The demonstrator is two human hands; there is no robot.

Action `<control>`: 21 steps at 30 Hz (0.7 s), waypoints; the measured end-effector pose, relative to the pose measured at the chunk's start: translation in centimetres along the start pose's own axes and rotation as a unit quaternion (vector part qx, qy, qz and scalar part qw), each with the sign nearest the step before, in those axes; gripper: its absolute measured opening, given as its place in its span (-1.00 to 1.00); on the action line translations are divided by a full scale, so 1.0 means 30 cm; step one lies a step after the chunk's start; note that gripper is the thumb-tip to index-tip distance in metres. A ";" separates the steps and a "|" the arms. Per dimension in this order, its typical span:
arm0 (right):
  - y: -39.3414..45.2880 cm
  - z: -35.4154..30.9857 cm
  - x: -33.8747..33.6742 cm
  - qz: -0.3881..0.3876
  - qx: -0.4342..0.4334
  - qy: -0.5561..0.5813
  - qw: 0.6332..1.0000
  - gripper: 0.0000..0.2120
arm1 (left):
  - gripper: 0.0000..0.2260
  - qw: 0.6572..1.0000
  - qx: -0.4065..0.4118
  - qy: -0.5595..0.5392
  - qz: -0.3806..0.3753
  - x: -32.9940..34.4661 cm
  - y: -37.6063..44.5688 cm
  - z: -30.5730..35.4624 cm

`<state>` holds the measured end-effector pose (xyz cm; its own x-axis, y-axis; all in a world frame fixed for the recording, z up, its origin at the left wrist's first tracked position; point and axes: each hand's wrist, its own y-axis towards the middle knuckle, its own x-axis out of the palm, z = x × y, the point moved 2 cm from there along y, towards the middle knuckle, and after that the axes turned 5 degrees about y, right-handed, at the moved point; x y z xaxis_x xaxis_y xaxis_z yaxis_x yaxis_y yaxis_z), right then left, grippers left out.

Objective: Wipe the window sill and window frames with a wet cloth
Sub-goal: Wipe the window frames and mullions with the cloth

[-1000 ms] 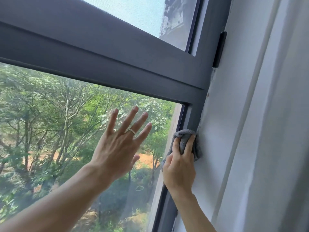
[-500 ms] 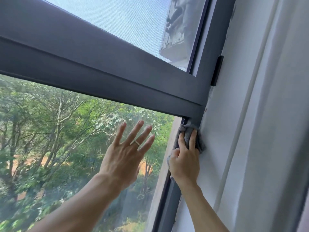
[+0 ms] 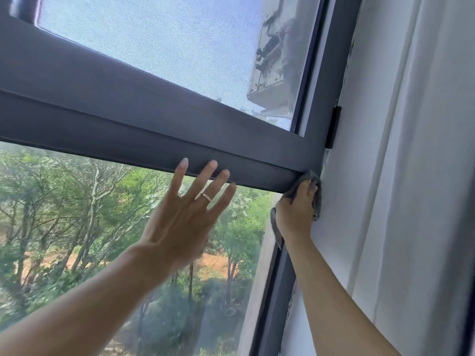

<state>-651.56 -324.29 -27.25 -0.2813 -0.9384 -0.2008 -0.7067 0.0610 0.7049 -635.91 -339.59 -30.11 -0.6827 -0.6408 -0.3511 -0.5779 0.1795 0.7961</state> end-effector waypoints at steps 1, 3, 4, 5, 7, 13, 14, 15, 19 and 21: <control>-0.013 -0.027 0.014 0.005 -0.009 0.007 1.000 -0.40 | -0.09 1.000 0.004 0.011 -0.010 0.004 -0.003 -0.010; -0.072 -0.071 0.046 -0.007 -0.069 -0.003 0.998 -0.43 | -0.09 1.000 0.012 0.020 -0.011 0.009 -0.007 -0.023; -0.097 -0.074 0.052 -0.022 -0.104 -0.016 0.994 -0.43 | -0.10 1.000 0.010 0.016 -0.003 0.010 -0.007 -0.030; -0.094 -0.058 0.045 -0.030 -0.107 -0.021 0.994 -0.42 | -0.11 1.000 0.010 0.009 0.006 0.009 -0.005 -0.034; -0.032 -0.017 0.008 -0.004 -0.045 -0.020 0.999 -0.41 | -0.16 1.000 0.017 0.000 0.019 0.016 -0.006 -0.034; -0.128 -0.098 0.052 -0.035 -0.137 -0.054 0.988 -0.45 | -0.17 0.999 0.018 -0.017 0.029 0.016 -0.008 -0.035; -0.118 -0.076 0.036 -0.040 -0.138 -0.052 0.988 -0.45 | -0.16 0.999 0.020 -0.014 0.029 0.014 -0.006 -0.033; -0.084 -0.054 0.019 -0.037 -0.113 -0.045 0.992 -0.47 | -0.15 0.999 0.022 -0.014 0.031 0.017 -0.006 -0.037; -0.021 -0.052 0.025 0.016 -0.033 -0.024 0.999 -0.57 | -0.03 0.998 0.017 -0.031 0.044 0.031 -0.002 -0.041; -0.095 -0.084 0.065 0.009 -0.101 -0.043 0.994 -0.56 | 0.01 0.997 0.010 -0.052 0.050 0.038 -0.001 -0.031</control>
<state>-648.47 -327.16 -27.95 -0.3535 -0.9045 -0.2385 -0.5581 -0.0007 0.8298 -636.26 -341.03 -30.07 -0.7796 -0.5377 -0.3210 -0.5130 0.2544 0.8198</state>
